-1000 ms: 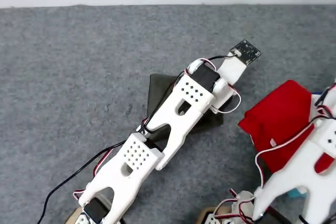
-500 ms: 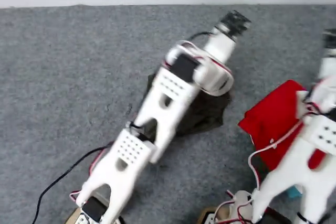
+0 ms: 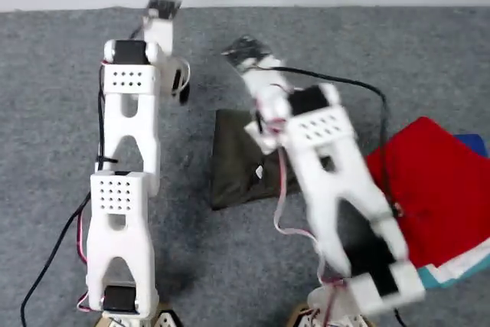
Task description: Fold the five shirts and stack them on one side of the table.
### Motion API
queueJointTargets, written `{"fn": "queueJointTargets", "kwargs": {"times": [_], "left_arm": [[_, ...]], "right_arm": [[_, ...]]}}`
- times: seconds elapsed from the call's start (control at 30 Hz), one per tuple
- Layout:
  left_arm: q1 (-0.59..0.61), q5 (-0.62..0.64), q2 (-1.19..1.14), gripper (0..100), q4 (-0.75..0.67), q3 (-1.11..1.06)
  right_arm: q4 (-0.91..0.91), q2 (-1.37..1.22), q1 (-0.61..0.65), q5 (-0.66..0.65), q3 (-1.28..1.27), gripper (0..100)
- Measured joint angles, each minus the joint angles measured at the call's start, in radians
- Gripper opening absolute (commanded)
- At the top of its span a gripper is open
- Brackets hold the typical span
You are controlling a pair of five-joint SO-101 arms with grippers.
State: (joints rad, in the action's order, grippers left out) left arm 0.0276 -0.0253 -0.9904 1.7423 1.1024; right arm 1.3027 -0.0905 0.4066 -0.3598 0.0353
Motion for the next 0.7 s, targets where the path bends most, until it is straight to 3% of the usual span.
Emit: {"fn": "queueJointTargets", "kwargs": {"times": [0.13,0.3,0.7], "left_arm": [[-0.006,0.000,0.000,18,0.000,-0.146],[0.009,0.000,0.009,18,-0.003,-0.164],[0.012,0.000,0.014,18,-0.005,-0.170]], "right_arm": [[0.052,-0.224,0.015,0.000,0.218,17.9],[0.101,-0.443,0.012,-0.003,0.425,17.9],[0.215,-0.615,-0.080,-0.044,0.526,17.9]]}}
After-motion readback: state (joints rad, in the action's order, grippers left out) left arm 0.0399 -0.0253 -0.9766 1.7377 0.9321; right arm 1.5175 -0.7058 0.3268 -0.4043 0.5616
